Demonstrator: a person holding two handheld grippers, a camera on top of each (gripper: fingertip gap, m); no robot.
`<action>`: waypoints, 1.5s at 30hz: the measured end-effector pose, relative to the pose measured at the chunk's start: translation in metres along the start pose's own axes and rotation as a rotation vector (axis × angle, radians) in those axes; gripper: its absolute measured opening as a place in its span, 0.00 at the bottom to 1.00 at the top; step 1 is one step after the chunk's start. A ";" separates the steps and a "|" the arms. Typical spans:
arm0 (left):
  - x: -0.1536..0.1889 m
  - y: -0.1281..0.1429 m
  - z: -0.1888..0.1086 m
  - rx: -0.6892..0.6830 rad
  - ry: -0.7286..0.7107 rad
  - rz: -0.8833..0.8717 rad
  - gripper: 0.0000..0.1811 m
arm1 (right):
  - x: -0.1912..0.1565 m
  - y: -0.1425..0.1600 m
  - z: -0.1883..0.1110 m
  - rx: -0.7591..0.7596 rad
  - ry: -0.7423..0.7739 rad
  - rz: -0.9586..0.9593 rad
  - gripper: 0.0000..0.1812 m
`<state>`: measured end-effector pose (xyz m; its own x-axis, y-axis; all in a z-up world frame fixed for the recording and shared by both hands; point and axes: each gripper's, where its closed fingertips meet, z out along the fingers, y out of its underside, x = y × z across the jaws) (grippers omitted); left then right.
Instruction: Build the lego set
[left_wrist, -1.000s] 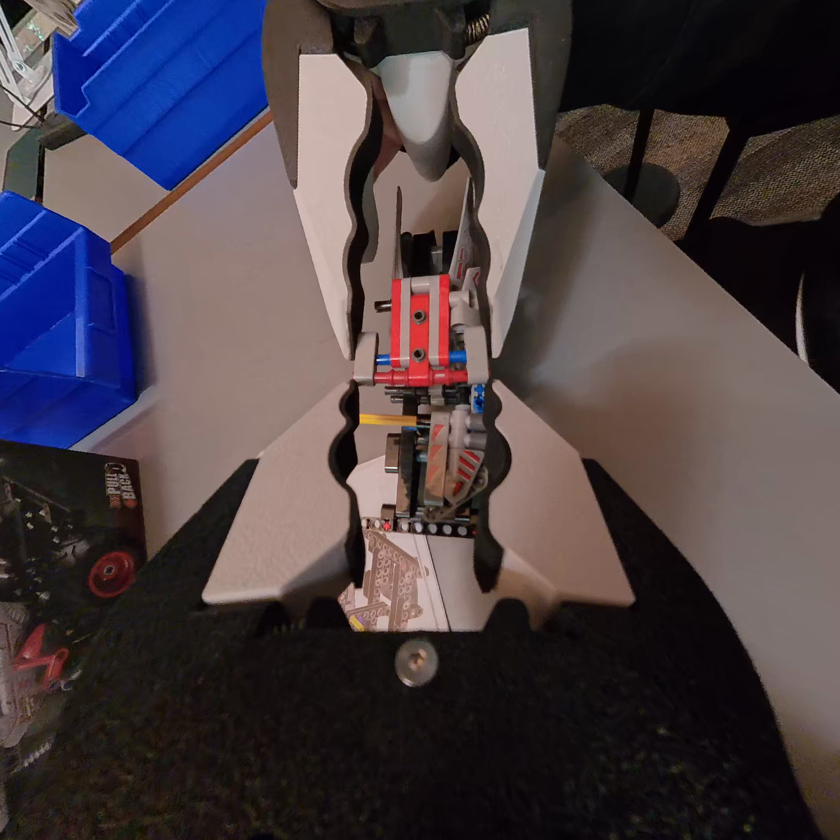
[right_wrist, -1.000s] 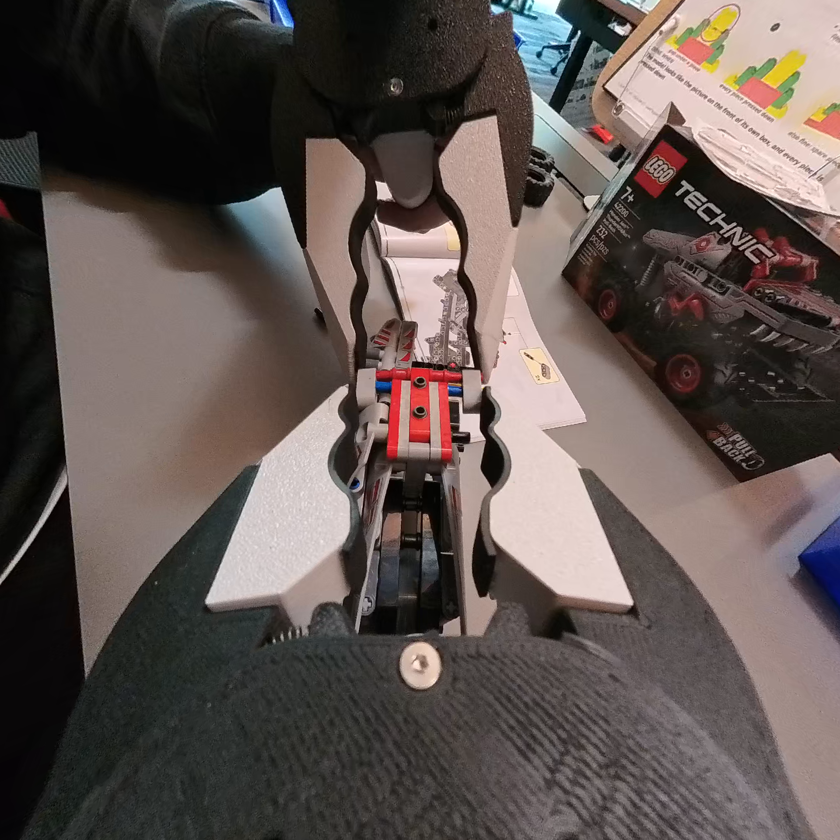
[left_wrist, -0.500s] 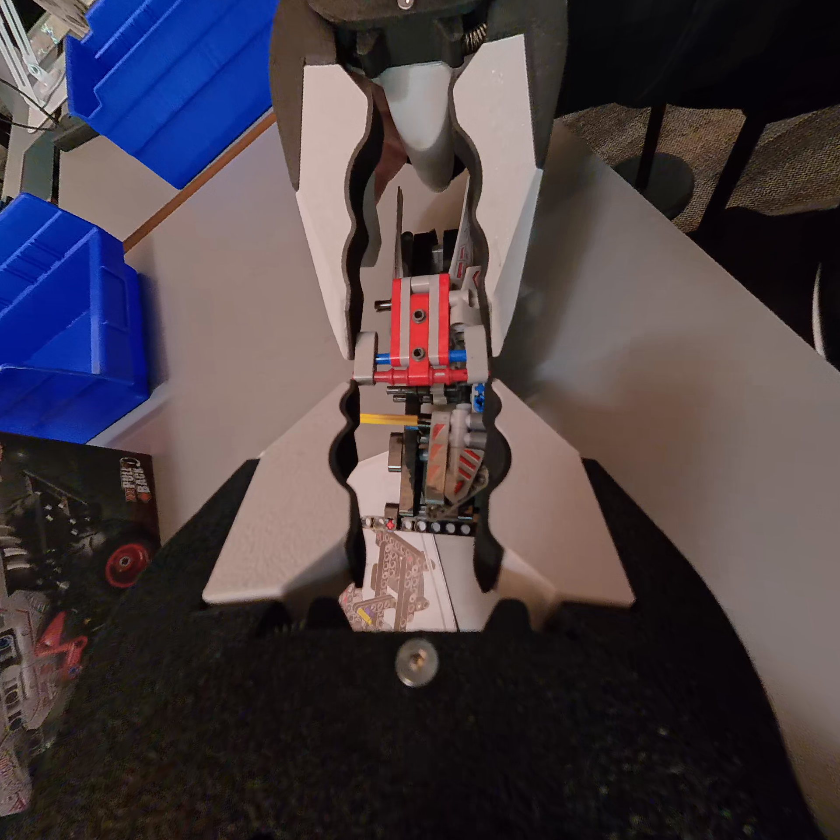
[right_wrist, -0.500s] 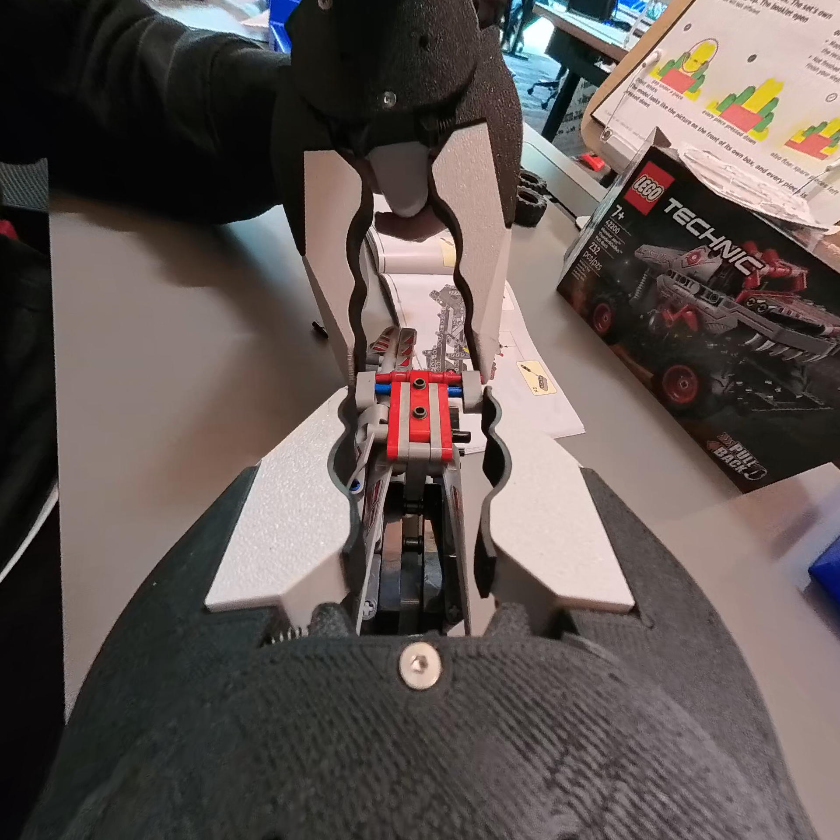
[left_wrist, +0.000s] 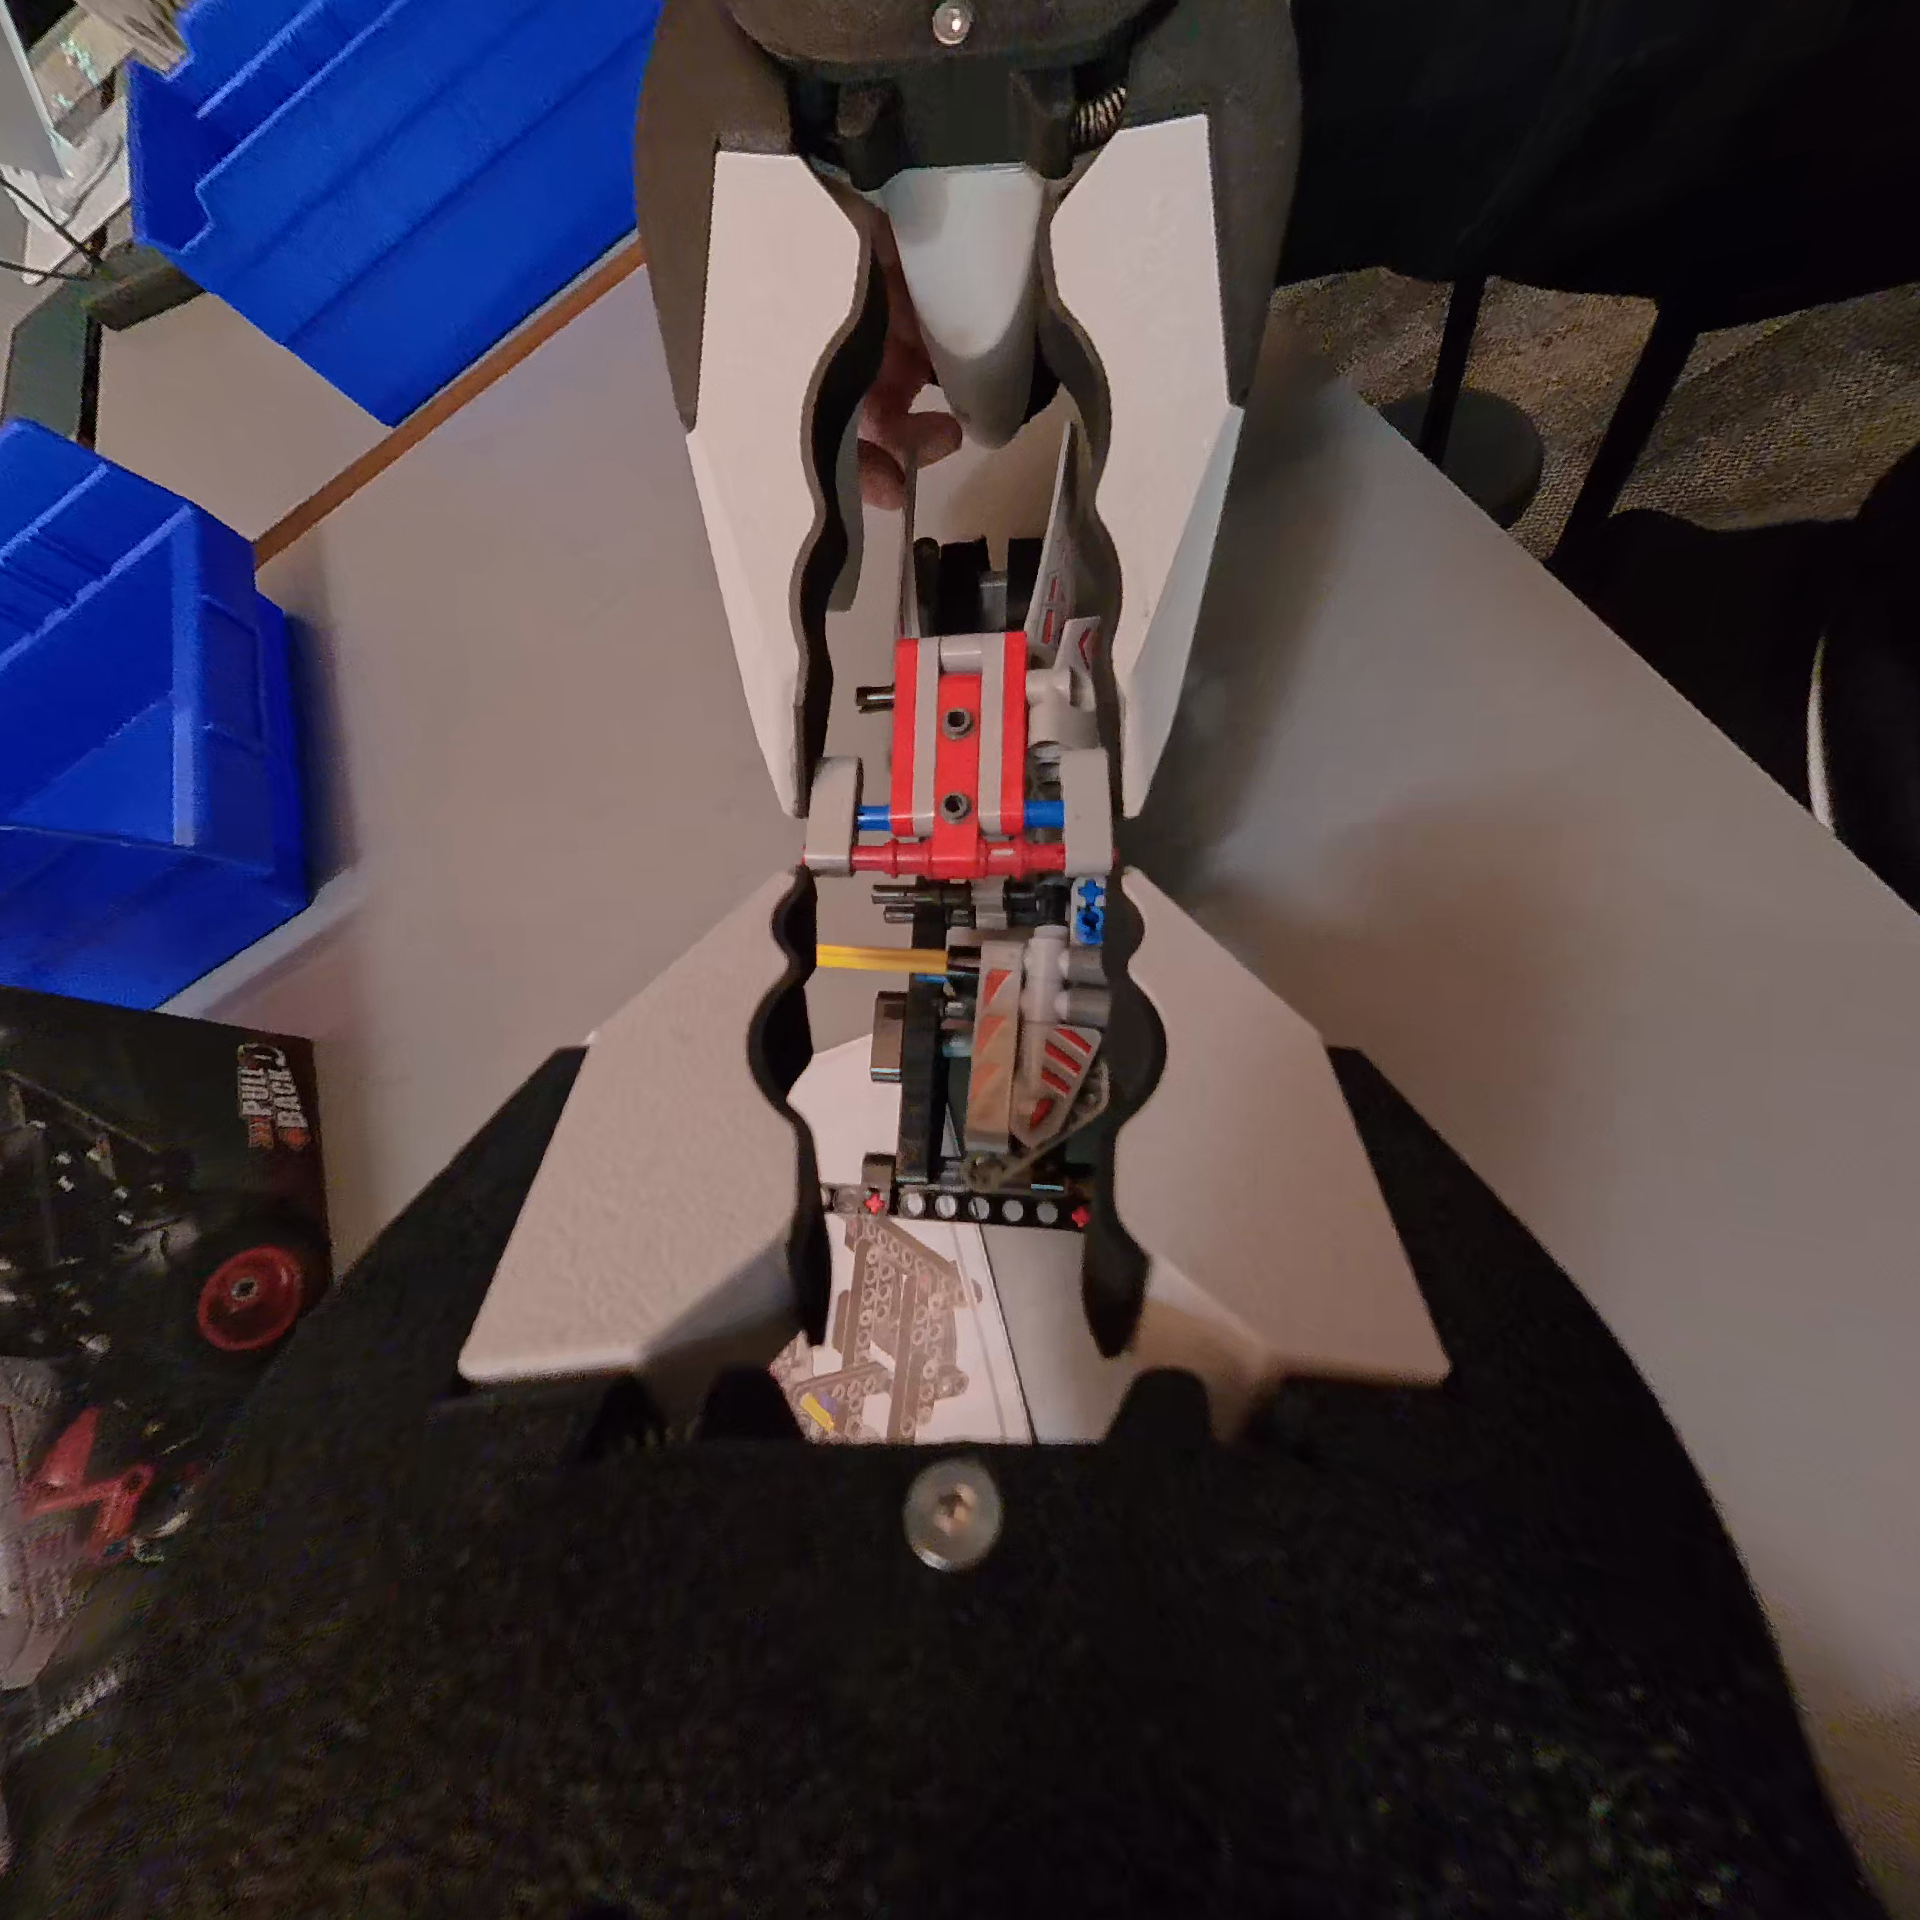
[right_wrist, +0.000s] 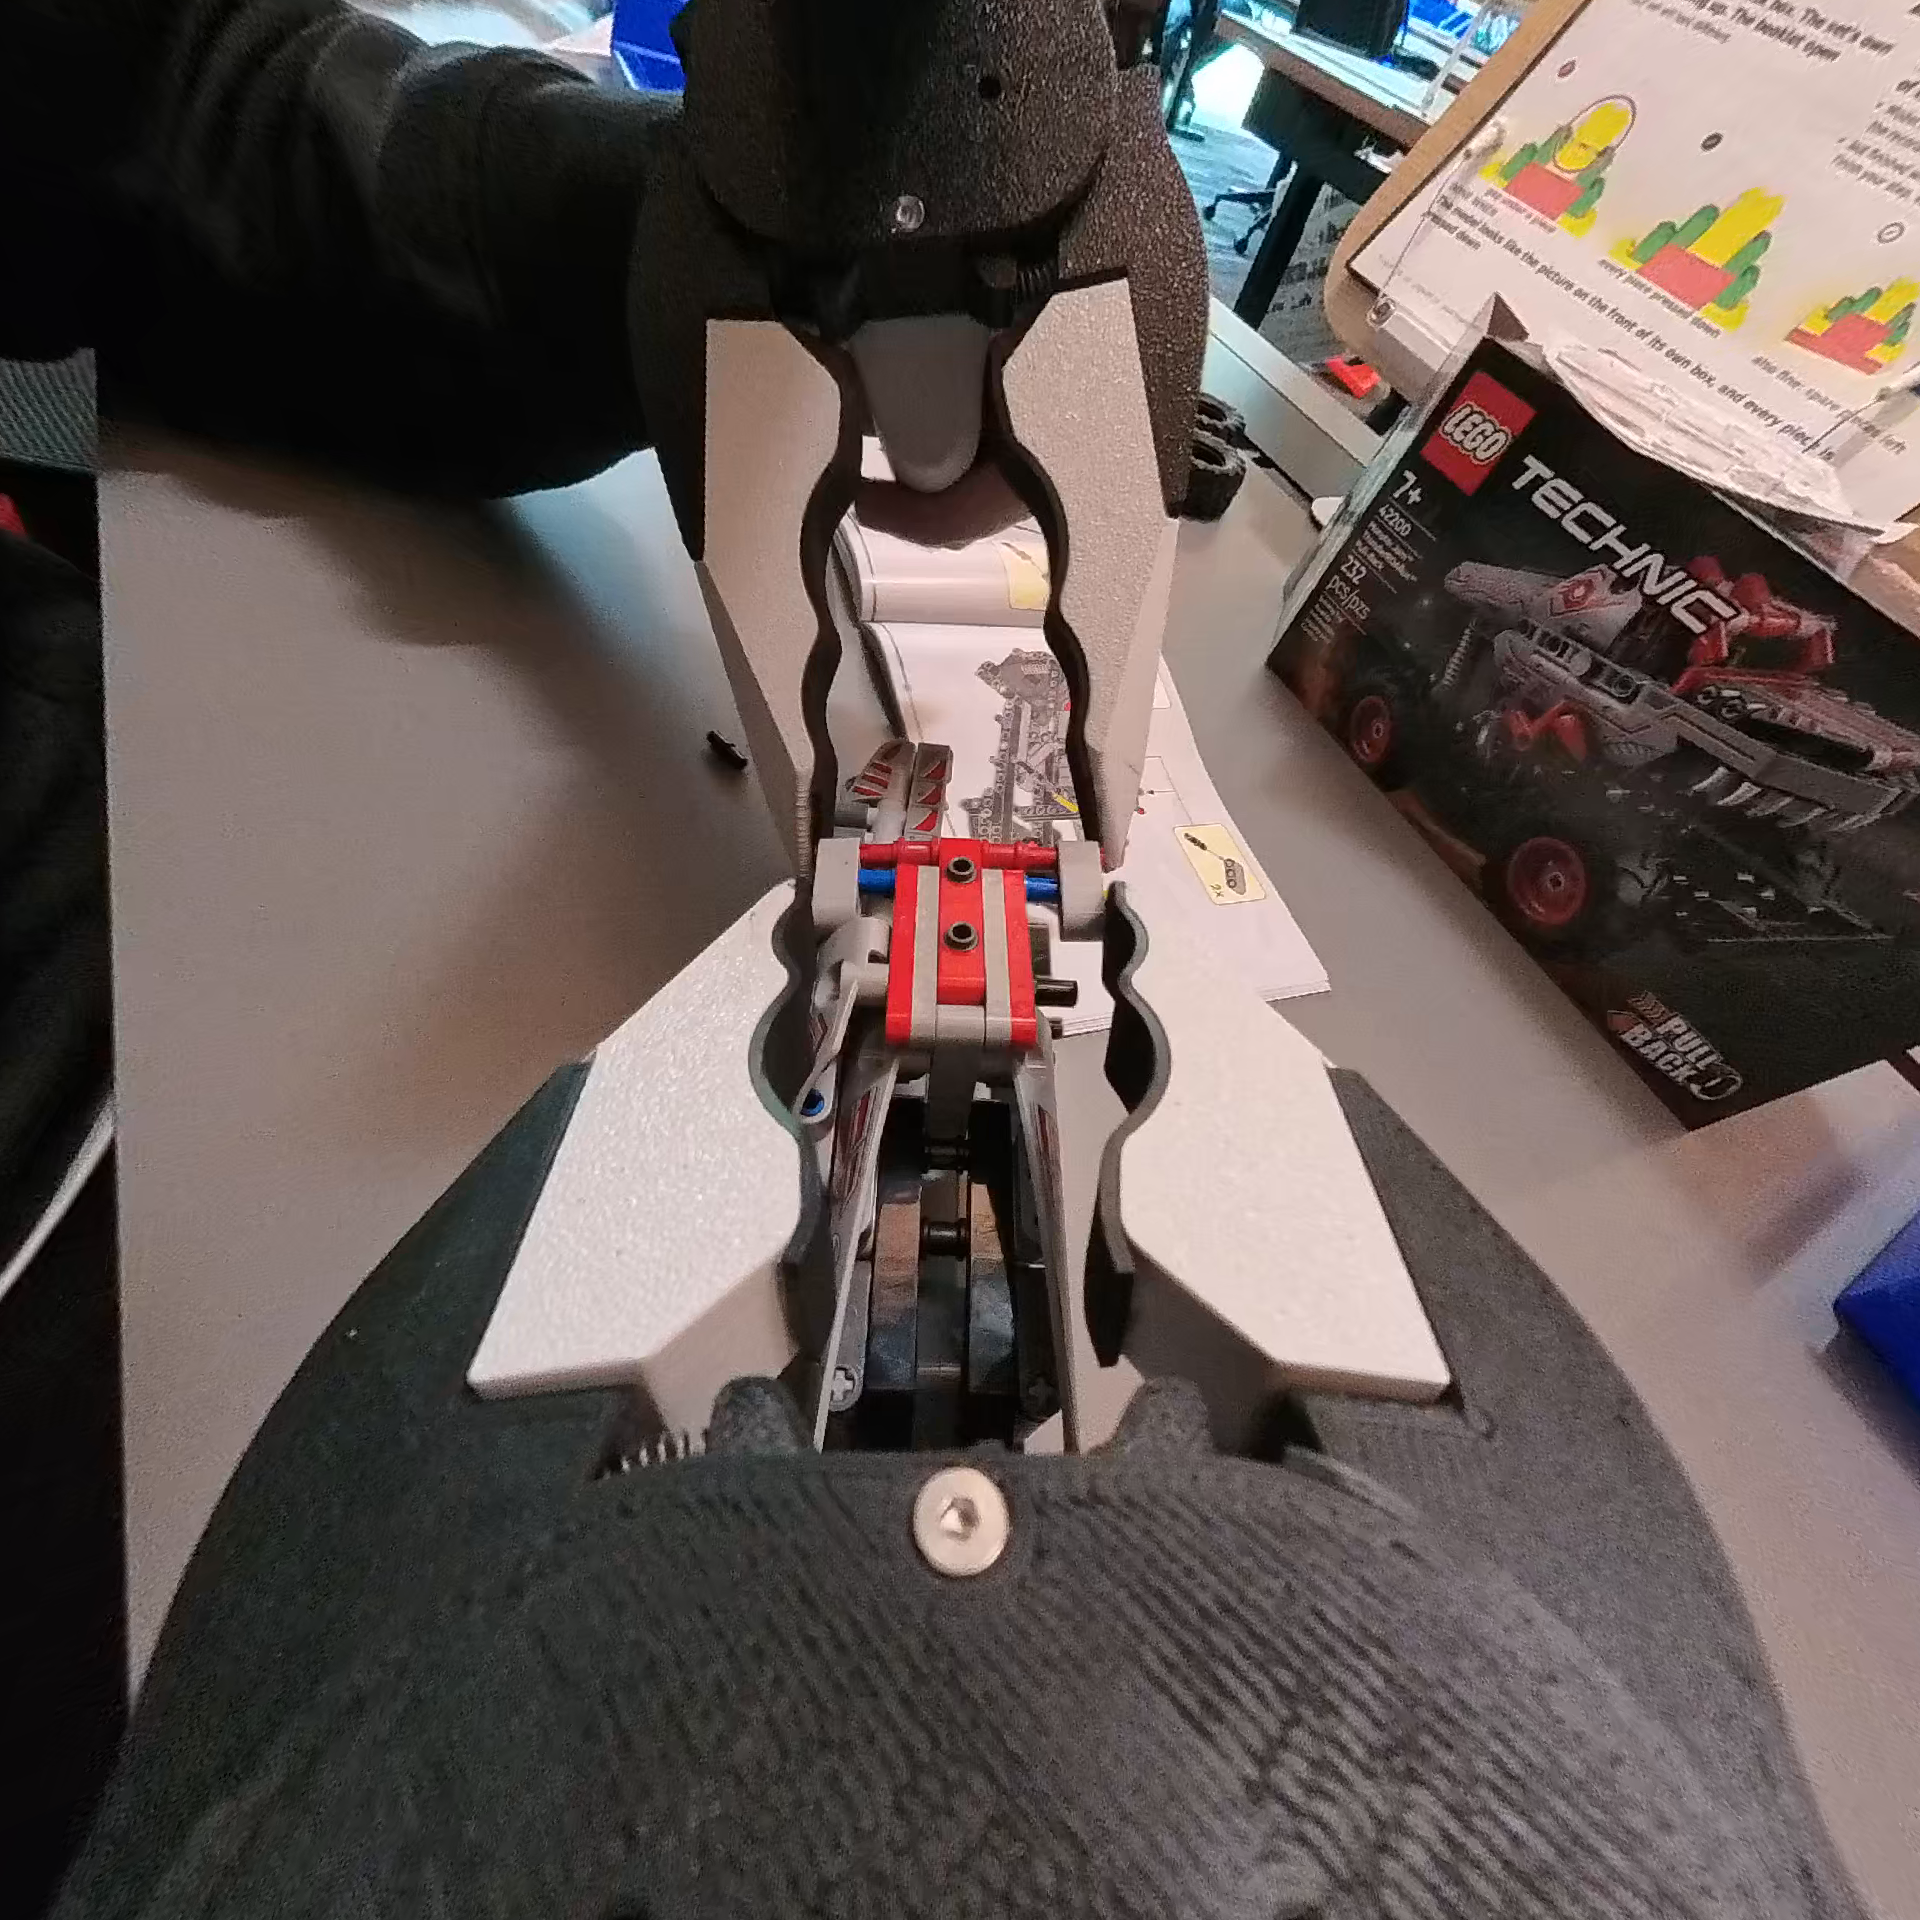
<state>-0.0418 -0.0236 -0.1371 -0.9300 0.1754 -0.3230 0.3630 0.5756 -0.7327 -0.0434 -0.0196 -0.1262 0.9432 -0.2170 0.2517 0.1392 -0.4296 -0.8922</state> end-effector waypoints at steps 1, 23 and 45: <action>0.000 0.000 0.000 0.003 -0.001 0.001 0.29 | 0.000 0.000 0.000 0.001 -0.002 -0.001 0.30; -0.004 0.005 -0.006 -0.078 -0.042 0.025 0.24 | -0.002 -0.002 0.005 0.026 -0.012 -0.002 0.30; -0.008 0.003 -0.007 -0.077 -0.076 0.050 0.21 | -0.002 -0.002 0.005 0.019 -0.008 0.004 0.30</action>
<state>-0.0336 -0.0179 -0.1324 -0.9027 0.1463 -0.4046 0.4009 0.6275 -0.6675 -0.0440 -0.0137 -0.1267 0.9462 -0.2112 0.2453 0.1415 -0.4119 -0.9002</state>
